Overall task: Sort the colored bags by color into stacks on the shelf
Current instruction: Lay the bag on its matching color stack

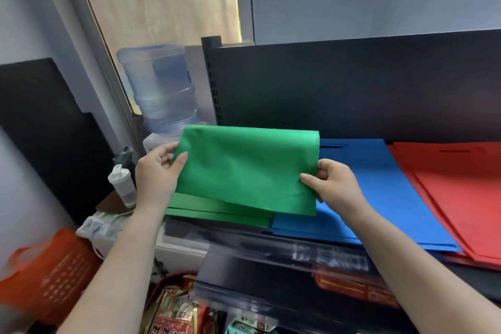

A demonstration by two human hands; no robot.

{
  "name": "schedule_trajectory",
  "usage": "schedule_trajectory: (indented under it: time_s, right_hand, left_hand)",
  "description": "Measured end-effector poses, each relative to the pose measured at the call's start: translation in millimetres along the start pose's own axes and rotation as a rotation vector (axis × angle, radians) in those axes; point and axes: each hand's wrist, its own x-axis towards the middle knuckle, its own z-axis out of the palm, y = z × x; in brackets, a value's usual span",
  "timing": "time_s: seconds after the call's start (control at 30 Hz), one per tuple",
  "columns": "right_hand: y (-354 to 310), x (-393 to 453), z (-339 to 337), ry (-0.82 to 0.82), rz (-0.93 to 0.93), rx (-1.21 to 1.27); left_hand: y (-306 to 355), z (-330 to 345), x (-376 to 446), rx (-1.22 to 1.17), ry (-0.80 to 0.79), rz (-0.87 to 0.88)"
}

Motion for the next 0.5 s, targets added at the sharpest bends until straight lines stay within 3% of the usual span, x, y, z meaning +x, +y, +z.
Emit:
schedule_trajectory:
  time_s: [0.23,0.5]
  right_hand:
    - [-6,-11,55,-0.090,0.098,-0.311]
    - [-21,6,86,-0.015,0.170,-0.672]
  left_hand:
    - [-53,-43,8,0.416,-0.146,0.019]
    - [-68,-47,29,0.534,-0.295,-0.053]
